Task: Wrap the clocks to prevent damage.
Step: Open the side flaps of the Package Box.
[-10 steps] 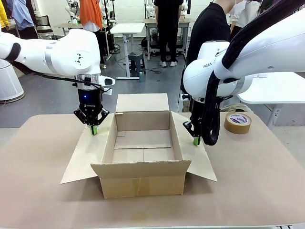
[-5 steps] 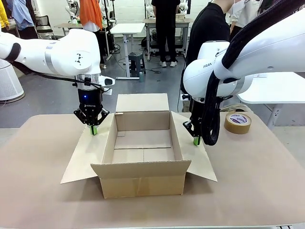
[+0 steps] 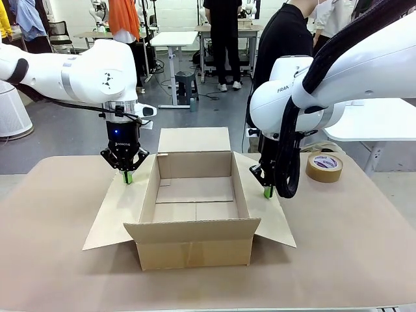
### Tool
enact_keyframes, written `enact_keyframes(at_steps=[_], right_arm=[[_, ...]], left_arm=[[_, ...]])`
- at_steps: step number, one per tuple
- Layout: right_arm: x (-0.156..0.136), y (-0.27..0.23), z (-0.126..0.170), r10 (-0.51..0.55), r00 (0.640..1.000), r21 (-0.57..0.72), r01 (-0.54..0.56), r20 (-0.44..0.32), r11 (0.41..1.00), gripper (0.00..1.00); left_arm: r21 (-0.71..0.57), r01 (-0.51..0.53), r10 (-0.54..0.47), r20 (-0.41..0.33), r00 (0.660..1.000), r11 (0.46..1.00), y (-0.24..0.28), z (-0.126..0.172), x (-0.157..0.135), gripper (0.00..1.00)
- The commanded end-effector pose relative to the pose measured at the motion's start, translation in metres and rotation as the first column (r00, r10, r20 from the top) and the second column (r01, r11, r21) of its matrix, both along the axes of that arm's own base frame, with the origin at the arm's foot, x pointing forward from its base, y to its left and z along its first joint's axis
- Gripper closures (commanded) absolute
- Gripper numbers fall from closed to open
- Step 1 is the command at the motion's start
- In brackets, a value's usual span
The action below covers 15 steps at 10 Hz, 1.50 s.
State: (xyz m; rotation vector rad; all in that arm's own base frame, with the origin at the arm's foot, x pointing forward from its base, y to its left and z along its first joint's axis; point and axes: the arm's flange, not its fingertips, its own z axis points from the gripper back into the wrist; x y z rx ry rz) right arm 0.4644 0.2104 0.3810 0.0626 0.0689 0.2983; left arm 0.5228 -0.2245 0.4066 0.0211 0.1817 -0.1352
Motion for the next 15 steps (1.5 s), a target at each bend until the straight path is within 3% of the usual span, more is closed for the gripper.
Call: enact_keyframes(at_steps=[1, 15], right_arm=[[-0.0009, -0.0002, -0.0021, -0.001, 1.0, -0.001, 0.001, -0.011, 1.0, 0.99], [-0.0009, -0.0002, -0.0021, -0.001, 1.0, -0.001, 0.001, -0.011, 1.0, 0.99]], left_arm=[[0.005, 0.001, -0.001, -0.003, 1.0, 1.0, 0.0007, -0.0008, 0.0001, 1.0], [0.005, 0.001, -0.001, -0.003, 1.0, 1.0, 0.0007, -0.0008, 0.0001, 1.0]])
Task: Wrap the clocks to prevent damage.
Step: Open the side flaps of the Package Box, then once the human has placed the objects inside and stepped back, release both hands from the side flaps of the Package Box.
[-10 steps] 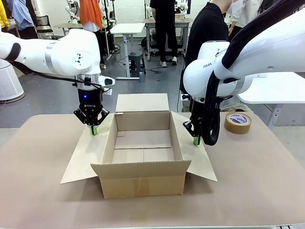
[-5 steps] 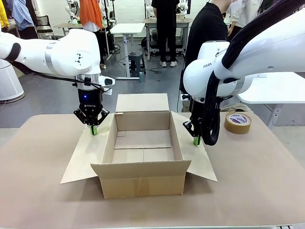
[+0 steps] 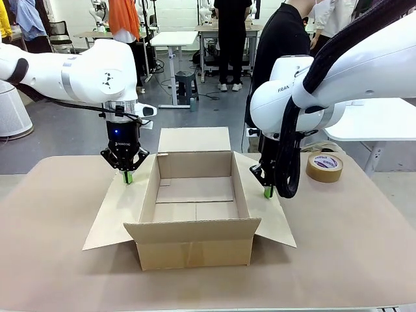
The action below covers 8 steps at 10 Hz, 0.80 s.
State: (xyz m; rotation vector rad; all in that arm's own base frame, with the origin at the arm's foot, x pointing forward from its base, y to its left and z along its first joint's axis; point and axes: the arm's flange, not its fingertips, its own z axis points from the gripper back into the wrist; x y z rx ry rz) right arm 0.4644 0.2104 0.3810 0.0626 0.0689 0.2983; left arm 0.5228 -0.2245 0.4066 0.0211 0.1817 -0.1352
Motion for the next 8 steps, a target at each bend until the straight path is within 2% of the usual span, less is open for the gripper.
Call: enact_keyframes(at_steps=[1, 8], right_arm=[[-0.0009, -0.0002, -0.0021, -0.001, 1.0, -0.001, 0.001, -0.01, 1.0, 0.99], [-0.0009, -0.0002, -0.0021, -0.001, 1.0, -0.001, 0.001, -0.01, 1.0, 0.99]], left_arm=[[0.005, 0.001, -0.001, -0.003, 1.0, 1.0, 0.0007, -0.0008, 0.0001, 1.0], [0.005, 0.001, -0.001, -0.003, 1.0, 1.0, 0.0007, -0.0008, 0.0001, 1.0]])
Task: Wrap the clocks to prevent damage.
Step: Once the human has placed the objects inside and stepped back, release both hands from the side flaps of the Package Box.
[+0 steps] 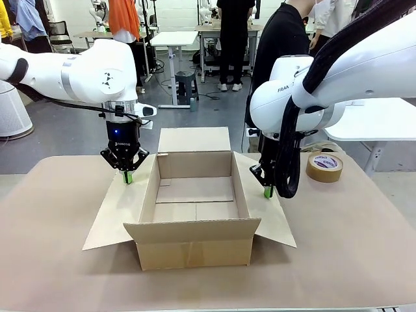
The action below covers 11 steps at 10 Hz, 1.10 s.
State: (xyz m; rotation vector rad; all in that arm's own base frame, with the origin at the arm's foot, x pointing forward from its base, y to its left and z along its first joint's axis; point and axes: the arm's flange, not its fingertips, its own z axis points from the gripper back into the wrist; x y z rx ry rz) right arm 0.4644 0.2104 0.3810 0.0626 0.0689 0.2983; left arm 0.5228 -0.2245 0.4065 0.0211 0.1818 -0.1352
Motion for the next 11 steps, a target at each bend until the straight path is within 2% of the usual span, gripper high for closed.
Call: enact_keyframes(at_steps=[1, 11], right_arm=[[-0.0009, -0.0002, -0.0021, -0.001, 1.0, -0.001, 0.001, -0.01, 1.0, 0.99], [-0.0009, -0.0002, -0.0021, -0.001, 1.0, -0.001, 0.001, -0.01, 1.0, 0.99]], left_arm=[[0.005, 0.001, -0.001, -0.003, 1.0, 1.0, 0.0008, -0.0008, 0.0001, 1.0], [0.005, 0.001, -0.001, -0.003, 1.0, 1.0, 0.0008, -0.0008, 0.0001, 1.0]])
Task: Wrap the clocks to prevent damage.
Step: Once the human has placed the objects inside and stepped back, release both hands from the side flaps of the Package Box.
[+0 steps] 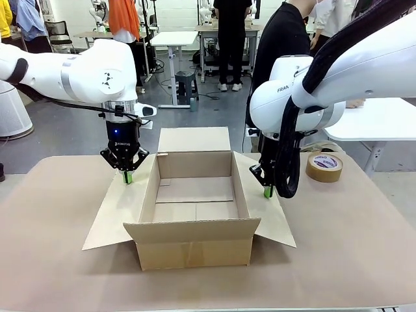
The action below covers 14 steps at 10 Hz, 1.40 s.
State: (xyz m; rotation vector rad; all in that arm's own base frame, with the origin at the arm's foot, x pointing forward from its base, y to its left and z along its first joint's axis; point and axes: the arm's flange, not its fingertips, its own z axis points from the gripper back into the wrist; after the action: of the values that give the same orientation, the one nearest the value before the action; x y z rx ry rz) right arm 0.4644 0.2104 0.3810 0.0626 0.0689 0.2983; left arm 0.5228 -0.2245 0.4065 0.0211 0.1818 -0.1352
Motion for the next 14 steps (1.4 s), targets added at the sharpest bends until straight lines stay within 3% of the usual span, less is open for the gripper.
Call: enact_keyframes(at_steps=[1, 14], right_arm=[[-0.0009, -0.0002, -0.0021, -0.001, 1.0, -0.001, 0.001, -0.01, 1.0, 0.99], [-0.0009, -0.0002, -0.0021, -0.001, 1.0, -0.001, 0.001, -0.01, 1.0, 0.99]], left_arm=[[0.005, 0.001, -0.001, -0.003, 1.0, 1.0, 0.0008, -0.0008, 0.0001, 1.0], [0.005, 0.001, -0.001, -0.003, 1.0, 1.0, 0.0008, -0.0008, 0.0001, 1.0]])
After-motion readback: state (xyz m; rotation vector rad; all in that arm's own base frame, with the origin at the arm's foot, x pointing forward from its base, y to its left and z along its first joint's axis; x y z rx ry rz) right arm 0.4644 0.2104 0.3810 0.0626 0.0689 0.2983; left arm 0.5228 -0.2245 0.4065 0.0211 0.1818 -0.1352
